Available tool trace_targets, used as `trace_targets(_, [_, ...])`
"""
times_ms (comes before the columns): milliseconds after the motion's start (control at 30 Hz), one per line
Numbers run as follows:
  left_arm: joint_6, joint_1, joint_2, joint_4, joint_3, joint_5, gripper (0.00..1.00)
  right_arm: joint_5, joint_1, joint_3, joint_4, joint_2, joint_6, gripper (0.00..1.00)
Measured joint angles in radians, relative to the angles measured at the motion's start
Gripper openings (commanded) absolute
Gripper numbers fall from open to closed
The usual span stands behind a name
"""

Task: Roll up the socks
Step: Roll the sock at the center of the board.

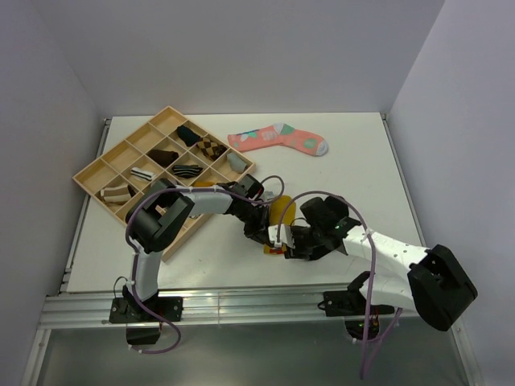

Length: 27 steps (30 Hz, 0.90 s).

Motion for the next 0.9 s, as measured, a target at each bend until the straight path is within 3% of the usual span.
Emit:
trace_targets(300, [0.000, 0.004, 0.008, -0.003, 0.004, 0.016, 0.00, 0.119, 0.105, -0.022, 0.059, -0.010, 0.016, 0.52])
trace_targets(533, [-0.011, 0.005, 0.009, 0.000, 0.004, 0.022, 0.05, 0.163, 0.118, -0.017, 0.080, 0.033, 0.043, 0.21])
trace_targets(567, [-0.017, 0.006, 0.009, 0.002, 0.004, 0.021, 0.07, 0.166, 0.119, -0.014, 0.081, 0.037, 0.047, 0.16])
trace_targets(600, [-0.023, 0.006, 0.009, 0.003, 0.002, 0.021, 0.16, 0.168, 0.119, -0.013, 0.084, 0.039, 0.051, 0.13])
trace_targets(667, [-0.052, 0.009, 0.005, 0.020, -0.010, 0.018, 0.18, 0.171, 0.119, -0.013, 0.087, 0.040, 0.065, 0.09])
trace_targets(900, [-0.189, 0.012, -0.092, 0.178, -0.137, -0.081, 0.33, 0.114, 0.057, -0.003, 0.068, 0.044, 0.080, 0.07])
